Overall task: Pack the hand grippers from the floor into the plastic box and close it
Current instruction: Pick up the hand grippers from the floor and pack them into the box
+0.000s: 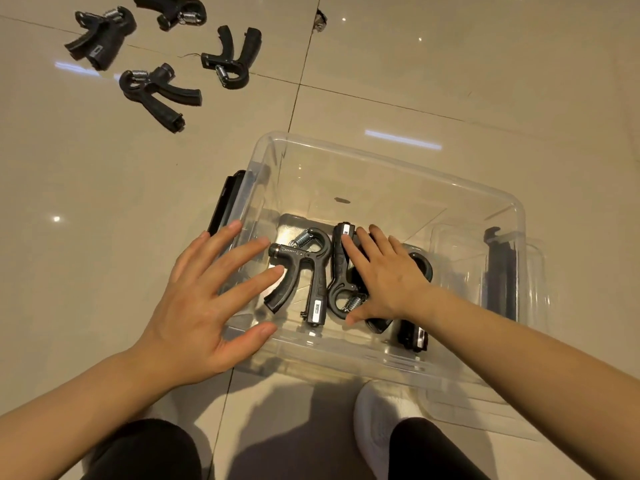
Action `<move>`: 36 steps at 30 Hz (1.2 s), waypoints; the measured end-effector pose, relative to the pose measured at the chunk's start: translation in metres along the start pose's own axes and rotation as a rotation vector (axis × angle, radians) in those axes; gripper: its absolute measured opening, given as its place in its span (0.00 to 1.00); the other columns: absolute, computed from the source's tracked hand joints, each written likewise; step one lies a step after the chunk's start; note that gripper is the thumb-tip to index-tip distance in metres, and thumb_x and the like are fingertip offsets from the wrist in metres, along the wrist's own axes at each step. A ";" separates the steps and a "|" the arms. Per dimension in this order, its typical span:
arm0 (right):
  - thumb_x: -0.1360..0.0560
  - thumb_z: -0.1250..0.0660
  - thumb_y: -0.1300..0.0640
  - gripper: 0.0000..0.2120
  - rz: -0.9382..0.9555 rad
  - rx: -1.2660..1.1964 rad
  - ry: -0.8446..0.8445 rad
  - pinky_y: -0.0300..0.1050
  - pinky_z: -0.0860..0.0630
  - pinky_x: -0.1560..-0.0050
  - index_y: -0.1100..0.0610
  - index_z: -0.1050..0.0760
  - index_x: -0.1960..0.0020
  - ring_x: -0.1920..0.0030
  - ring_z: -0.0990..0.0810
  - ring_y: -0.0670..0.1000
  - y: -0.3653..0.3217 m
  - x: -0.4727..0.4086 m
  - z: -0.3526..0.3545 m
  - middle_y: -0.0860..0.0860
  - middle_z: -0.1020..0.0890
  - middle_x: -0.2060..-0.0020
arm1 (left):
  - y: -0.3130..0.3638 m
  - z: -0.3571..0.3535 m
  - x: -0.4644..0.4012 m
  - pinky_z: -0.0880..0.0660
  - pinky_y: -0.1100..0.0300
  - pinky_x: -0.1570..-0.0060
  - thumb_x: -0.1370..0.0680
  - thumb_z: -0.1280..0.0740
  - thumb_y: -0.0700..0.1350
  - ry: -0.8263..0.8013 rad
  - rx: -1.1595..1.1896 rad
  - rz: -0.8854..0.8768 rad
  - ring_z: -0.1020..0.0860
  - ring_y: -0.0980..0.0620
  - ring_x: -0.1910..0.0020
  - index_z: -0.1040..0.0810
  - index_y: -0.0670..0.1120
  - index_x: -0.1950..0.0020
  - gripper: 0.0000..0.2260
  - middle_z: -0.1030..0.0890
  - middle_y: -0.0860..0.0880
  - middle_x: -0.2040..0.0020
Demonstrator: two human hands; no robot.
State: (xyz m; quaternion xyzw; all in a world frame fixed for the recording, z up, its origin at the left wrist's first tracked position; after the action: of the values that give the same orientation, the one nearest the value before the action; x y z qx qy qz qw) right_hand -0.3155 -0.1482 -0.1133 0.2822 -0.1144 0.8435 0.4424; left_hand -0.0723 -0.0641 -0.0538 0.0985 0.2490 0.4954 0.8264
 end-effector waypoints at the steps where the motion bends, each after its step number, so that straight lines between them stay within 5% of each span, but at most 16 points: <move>1: 0.38 0.38 0.24 0.61 0.015 0.004 0.014 0.58 0.57 0.27 0.55 0.66 0.24 0.24 0.60 0.60 0.000 0.001 0.002 0.59 0.57 0.24 | 0.000 0.000 -0.001 0.39 0.36 0.35 0.22 0.44 0.60 0.008 -0.002 -0.013 0.39 0.39 0.28 0.28 0.50 0.36 0.21 0.30 0.45 0.32; 6: 0.31 0.37 0.32 0.45 -0.031 -0.116 0.198 0.52 0.38 0.32 0.52 0.50 0.24 0.29 0.39 0.56 0.021 0.017 0.047 0.53 0.41 0.26 | -0.002 -0.004 -0.002 0.43 0.34 0.34 0.22 0.44 0.57 0.055 -0.033 -0.112 0.37 0.40 0.29 0.28 0.49 0.37 0.19 0.31 0.43 0.32; 10: 0.28 0.35 0.38 0.36 -0.129 -0.089 -0.059 0.52 0.26 0.44 0.51 0.42 0.27 0.37 0.29 0.56 0.039 0.039 0.045 0.53 0.34 0.32 | -0.006 -0.006 -0.004 0.39 0.37 0.34 0.22 0.43 0.56 0.075 0.070 -0.125 0.35 0.40 0.30 0.26 0.48 0.38 0.18 0.29 0.44 0.34; 15: 0.28 0.35 0.37 0.45 -0.160 -0.004 -0.303 0.52 0.29 0.41 0.53 0.57 0.23 0.32 0.33 0.57 0.024 0.046 0.001 0.54 0.50 0.24 | -0.008 -0.009 -0.004 0.40 0.39 0.32 0.23 0.42 0.57 0.089 0.124 -0.123 0.35 0.41 0.30 0.26 0.48 0.40 0.18 0.30 0.44 0.34; 22: 0.20 0.45 0.48 0.34 -0.194 0.011 -0.359 0.51 0.36 0.33 0.52 0.63 0.23 0.29 0.36 0.56 0.021 0.052 0.004 0.53 0.59 0.23 | -0.009 -0.010 -0.004 0.41 0.39 0.32 0.23 0.41 0.56 0.105 0.201 -0.147 0.35 0.44 0.30 0.25 0.48 0.41 0.17 0.29 0.46 0.35; 26: 0.19 0.48 0.54 0.28 -0.277 -0.064 -0.253 0.52 0.32 0.36 0.52 0.56 0.23 0.33 0.31 0.57 0.012 0.085 0.044 0.52 0.52 0.23 | -0.008 -0.007 -0.004 0.41 0.38 0.32 0.23 0.39 0.56 0.042 0.213 -0.118 0.33 0.43 0.31 0.24 0.49 0.41 0.16 0.28 0.46 0.35; 31: 0.19 0.47 0.49 0.24 -0.340 -0.181 -0.167 0.51 0.35 0.32 0.47 0.48 0.24 0.27 0.39 0.55 -0.014 0.161 0.130 0.48 0.53 0.23 | -0.002 0.035 -0.010 0.39 0.41 0.31 0.25 0.42 0.62 -0.312 0.229 -0.025 0.36 0.47 0.29 0.28 0.53 0.32 0.24 0.35 0.48 0.28; 33: 0.19 0.45 0.47 0.24 -0.394 -0.205 -0.103 0.49 0.36 0.31 0.48 0.45 0.25 0.27 0.39 0.54 -0.030 0.193 0.167 0.49 0.48 0.24 | 0.006 0.073 -0.022 0.29 0.46 0.37 0.26 0.41 0.60 -0.323 0.222 -0.035 0.29 0.49 0.35 0.31 0.55 0.31 0.24 0.30 0.50 0.31; 36: 0.21 0.42 0.45 0.23 -0.426 -0.284 -0.008 0.46 0.36 0.34 0.49 0.39 0.27 0.31 0.33 0.52 -0.069 0.240 0.216 0.50 0.36 0.28 | 0.021 0.143 -0.039 0.27 0.57 0.42 0.25 0.33 0.51 -0.287 0.273 -0.060 0.26 0.55 0.42 0.38 0.59 0.29 0.26 0.27 0.57 0.41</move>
State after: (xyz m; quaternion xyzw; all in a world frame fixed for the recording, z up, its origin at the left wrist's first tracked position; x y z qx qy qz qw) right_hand -0.2869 -0.0397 0.1974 0.2384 -0.1716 0.7056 0.6449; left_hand -0.0306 -0.0758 0.0899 0.2717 0.1962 0.4130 0.8468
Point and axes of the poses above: each hand's wrist, its own x-axis away from the middle knuckle, its own z-axis out of the back of the hand, y = z × x, the point moved 2 cm from there along -x, towards the middle knuckle
